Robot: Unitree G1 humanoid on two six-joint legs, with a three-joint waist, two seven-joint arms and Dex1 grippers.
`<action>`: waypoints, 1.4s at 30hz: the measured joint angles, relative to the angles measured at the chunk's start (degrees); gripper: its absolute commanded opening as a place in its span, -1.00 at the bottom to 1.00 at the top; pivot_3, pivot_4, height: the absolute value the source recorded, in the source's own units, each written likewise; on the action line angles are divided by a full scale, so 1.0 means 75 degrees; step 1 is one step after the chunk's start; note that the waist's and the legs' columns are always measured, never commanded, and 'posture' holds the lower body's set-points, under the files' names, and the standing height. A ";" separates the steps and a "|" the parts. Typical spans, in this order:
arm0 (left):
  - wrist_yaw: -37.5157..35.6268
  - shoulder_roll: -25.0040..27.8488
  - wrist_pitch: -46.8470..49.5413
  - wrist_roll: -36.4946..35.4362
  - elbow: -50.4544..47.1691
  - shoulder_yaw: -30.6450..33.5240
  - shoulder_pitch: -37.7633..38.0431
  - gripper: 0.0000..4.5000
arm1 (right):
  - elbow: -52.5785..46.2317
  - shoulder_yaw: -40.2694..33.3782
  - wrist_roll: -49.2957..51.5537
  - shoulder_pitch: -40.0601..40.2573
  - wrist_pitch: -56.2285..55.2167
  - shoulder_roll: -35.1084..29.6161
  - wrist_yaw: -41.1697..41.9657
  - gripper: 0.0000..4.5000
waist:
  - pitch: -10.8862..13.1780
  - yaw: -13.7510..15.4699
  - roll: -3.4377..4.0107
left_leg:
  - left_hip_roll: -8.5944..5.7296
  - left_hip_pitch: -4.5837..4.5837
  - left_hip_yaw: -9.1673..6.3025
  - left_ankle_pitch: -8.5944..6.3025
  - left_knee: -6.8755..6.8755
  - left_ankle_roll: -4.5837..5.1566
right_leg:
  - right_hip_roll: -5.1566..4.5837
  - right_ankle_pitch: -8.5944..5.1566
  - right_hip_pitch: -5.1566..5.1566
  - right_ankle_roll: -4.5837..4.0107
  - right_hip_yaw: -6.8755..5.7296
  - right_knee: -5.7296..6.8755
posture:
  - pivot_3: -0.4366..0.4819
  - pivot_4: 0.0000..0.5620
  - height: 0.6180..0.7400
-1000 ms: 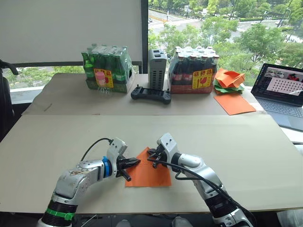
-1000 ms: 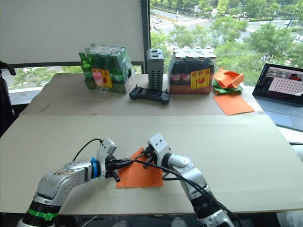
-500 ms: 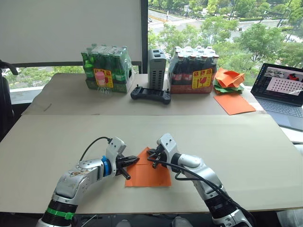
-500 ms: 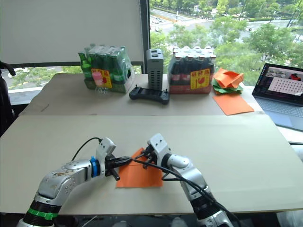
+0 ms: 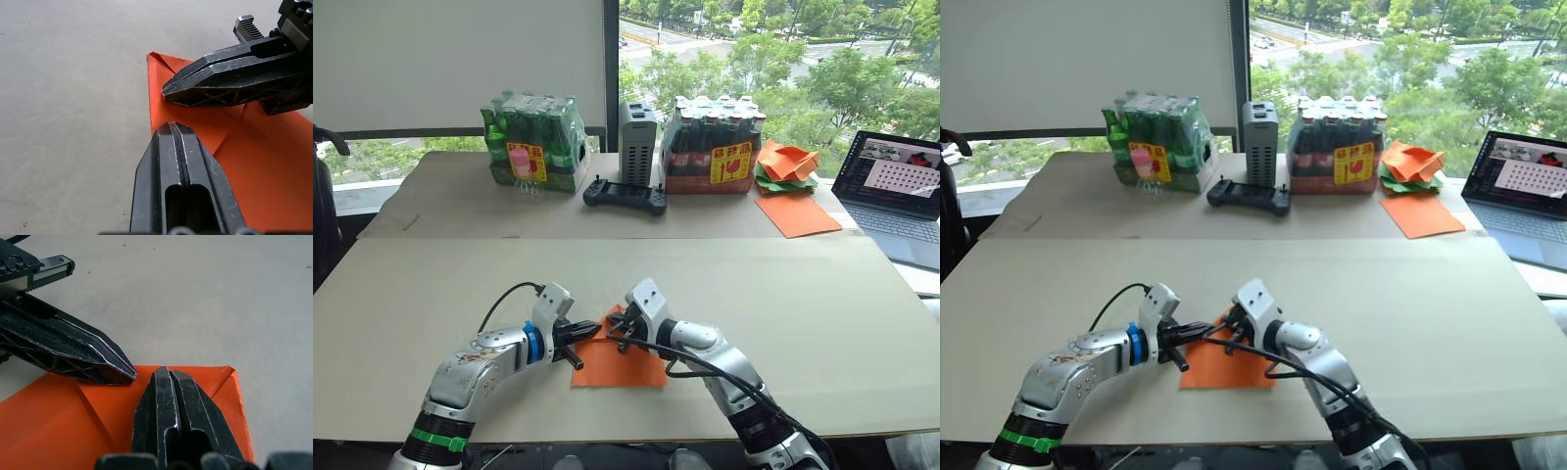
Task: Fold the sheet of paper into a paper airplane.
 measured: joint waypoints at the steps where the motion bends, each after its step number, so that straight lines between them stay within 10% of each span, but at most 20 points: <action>1: 0.0009 -0.0002 0.0000 0.0000 -0.0001 0.0000 0.0000 -0.99 | 0.0000 0.0051 -0.0027 -0.0020 0.0000 0.0002 0.0003 -1.00 | 0.0000 0.0000 0.0000 | 0.0000 0.0000 0.0000 0.0000 0.0000 0.0000 | 0.0000 0.0000 0.0000 0.0000 0.0000 0.0000 | -0.05 -0.47 1.00; 42: 0.0089 -0.0038 -0.0129 0.0005 0.0095 -0.0014 -0.0001 -0.99 | 0.0398 -0.0114 -0.0337 -0.0370 0.0019 -0.0142 -0.0606 -1.00 | -0.0003 -0.0004 0.0001 | 0.0001 0.0015 0.0000 0.0000 0.0001 0.0000 | 0.0001 -0.0001 0.0008 0.0002 0.0000 0.0004 | -0.05 -0.47 1.00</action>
